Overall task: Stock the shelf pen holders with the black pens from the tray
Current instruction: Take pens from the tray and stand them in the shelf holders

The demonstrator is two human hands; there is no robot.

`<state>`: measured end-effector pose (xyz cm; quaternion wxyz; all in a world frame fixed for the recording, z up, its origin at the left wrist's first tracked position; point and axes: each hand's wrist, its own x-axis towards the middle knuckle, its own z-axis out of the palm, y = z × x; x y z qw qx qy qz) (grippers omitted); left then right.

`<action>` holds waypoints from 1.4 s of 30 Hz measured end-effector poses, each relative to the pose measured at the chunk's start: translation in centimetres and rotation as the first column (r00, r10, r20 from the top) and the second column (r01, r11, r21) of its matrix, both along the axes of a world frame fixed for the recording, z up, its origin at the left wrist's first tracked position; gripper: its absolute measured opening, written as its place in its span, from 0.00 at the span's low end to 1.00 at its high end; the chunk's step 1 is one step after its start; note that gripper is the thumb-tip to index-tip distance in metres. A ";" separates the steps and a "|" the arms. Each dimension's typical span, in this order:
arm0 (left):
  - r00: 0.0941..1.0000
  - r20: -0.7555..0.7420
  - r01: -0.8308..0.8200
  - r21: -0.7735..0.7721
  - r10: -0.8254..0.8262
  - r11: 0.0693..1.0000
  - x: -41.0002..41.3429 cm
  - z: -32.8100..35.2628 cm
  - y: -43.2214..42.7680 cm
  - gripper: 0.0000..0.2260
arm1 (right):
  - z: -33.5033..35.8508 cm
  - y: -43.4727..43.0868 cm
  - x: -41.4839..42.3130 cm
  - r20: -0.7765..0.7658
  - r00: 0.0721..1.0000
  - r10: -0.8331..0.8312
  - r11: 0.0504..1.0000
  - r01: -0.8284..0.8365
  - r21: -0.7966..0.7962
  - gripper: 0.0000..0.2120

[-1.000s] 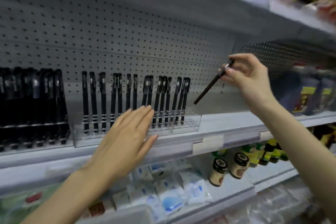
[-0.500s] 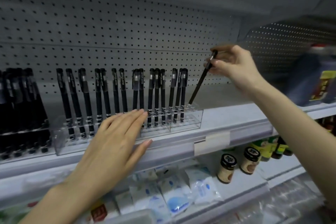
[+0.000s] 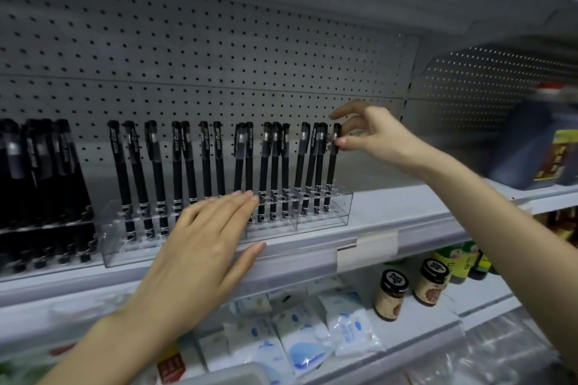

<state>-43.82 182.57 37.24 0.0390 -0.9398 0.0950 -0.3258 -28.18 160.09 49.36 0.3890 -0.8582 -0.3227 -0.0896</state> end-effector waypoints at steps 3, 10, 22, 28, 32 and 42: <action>1.000 0.007 0.009 0.015 -0.009 1.000 -0.1 0.1 0.1 0.26 | 0.1 -0.3 -0.3 0.003 1.000 -0.024 0.999 0.024 -0.039 0.19; 0.995 0.037 0.097 -0.072 -0.095 0.993 -1.8 0.5 -0.2 0.26 | 0.1 -0.7 -4.2 0.257 0.960 -0.113 0.992 0.121 -0.017 0.23; 0.997 -0.062 0.015 -0.453 -0.048 0.891 -15.1 -6.6 5.5 0.25 | -12.4 9.8 -18.4 0.184 0.868 0.462 0.860 -0.388 -0.330 0.19; 0.950 -0.282 -0.293 -0.649 0.135 0.702 -23.2 -15.2 9.2 0.27 | -24.0 15.5 -21.6 -0.209 0.826 0.523 0.785 -0.562 -0.259 0.17; 0.901 -0.400 -0.407 -0.644 0.168 0.648 -26.0 -20.1 9.9 0.30 | -29.9 18.5 -22.6 -0.394 0.786 0.476 0.769 -0.590 -0.247 0.18; 0.883 -0.440 -0.447 -0.689 0.161 0.571 -27.0 -23.8 10.5 0.30 | -36.4 22.7 -22.5 -0.346 0.858 0.381 0.689 -0.512 -0.513 0.27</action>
